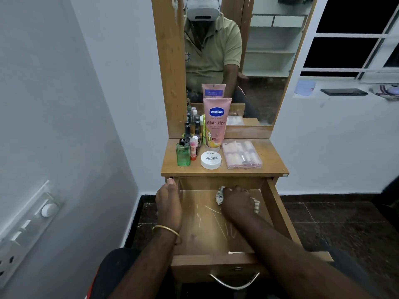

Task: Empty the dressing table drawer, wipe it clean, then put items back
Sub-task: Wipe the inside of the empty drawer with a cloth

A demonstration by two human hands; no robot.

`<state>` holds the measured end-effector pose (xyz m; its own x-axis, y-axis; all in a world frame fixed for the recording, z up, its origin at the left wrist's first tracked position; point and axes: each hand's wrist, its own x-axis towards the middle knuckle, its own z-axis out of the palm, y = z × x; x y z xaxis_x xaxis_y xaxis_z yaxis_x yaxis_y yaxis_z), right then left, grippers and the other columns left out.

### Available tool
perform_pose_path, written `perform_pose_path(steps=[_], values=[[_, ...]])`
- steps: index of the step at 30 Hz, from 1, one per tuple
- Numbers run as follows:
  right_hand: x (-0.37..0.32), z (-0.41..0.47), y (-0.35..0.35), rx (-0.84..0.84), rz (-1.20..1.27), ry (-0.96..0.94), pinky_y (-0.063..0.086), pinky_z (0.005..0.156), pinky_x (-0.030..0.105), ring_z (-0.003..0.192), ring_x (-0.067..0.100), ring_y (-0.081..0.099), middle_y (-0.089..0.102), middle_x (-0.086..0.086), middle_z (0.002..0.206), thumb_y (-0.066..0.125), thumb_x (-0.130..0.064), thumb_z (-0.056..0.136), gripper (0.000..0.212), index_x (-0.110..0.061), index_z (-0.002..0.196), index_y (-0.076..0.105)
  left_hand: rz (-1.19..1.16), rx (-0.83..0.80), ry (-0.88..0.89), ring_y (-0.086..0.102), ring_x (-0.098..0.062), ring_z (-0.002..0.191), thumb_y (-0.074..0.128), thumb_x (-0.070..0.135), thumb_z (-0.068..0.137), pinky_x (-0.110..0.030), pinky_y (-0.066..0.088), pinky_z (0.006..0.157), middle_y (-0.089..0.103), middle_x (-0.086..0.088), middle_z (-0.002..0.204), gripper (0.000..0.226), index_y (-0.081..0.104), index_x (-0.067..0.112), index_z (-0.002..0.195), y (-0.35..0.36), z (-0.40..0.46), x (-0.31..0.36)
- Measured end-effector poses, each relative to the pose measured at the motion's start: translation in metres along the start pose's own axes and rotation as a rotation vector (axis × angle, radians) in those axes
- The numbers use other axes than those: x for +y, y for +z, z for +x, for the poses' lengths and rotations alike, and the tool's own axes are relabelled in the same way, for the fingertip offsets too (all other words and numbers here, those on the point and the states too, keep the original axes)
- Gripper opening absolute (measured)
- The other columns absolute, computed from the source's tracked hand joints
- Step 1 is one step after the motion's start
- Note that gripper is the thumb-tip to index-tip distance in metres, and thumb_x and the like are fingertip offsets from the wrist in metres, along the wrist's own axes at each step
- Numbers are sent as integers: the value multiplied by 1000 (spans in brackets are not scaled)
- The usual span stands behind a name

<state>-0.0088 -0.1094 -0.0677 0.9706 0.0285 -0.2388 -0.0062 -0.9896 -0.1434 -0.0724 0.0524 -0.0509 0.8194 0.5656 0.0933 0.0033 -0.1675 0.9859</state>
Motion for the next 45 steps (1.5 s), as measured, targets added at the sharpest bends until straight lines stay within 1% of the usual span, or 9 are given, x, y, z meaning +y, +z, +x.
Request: perform_pose_path(steps=[9,12,18,22,27,31,36,40,45], values=[[-41,5,11,-37,30,-138,42,103,42,120,37,47,45,15,134,59,-27,86,49,-19,133,53,98,2,39,49,-23,72,26,61,87,-37,38,66,50,-7,74,56,46,13,68,3,0,0],[-55,8,18,-71,108,-259,44,100,42,118,34,48,52,11,132,65,-34,78,46,-28,123,58,256,-12,12,56,-37,99,23,66,80,-56,46,87,60,-23,105,73,56,3,96,8,3,-9],[-50,19,32,-154,260,-324,41,103,37,134,31,42,44,6,147,70,-46,78,69,-32,141,46,568,-160,13,30,-23,141,28,63,91,-55,20,113,38,2,152,64,44,25,139,12,-8,-4],[-34,14,11,-222,185,-436,44,103,39,126,30,48,50,6,138,62,-40,87,40,-37,126,60,692,-230,29,16,-21,147,13,73,77,-53,14,115,23,4,160,87,39,25,145,13,-11,-4],[-11,17,-4,-254,87,-456,39,106,37,128,27,45,53,5,136,57,-28,92,34,-33,125,64,736,-261,55,12,-21,148,10,76,76,-54,9,116,16,4,163,90,38,26,145,13,-15,0],[17,22,-8,-270,71,-369,34,110,36,134,27,43,51,3,143,53,-7,88,51,-30,133,60,711,-270,37,12,-20,148,19,71,87,-54,10,116,16,5,163,77,39,24,145,12,-16,3],[55,19,-19,-199,51,-299,42,102,30,125,24,51,54,-2,134,64,-18,86,38,-35,120,66,662,-247,23,19,-22,146,24,66,92,-57,13,115,26,5,159,68,48,23,139,12,-16,4],[67,9,-25,-111,29,-178,39,106,38,126,28,47,49,2,139,54,-60,90,50,-33,132,54,363,-116,-52,54,-24,106,17,70,79,-56,37,102,64,1,103,64,58,22,88,8,-14,16],[40,4,-10,2,97,-29,47,100,40,119,29,55,56,13,133,48,-37,94,43,-20,133,51,170,-80,-97,60,-20,94,13,84,74,-53,44,97,66,1,92,82,62,20,89,4,-12,13]])
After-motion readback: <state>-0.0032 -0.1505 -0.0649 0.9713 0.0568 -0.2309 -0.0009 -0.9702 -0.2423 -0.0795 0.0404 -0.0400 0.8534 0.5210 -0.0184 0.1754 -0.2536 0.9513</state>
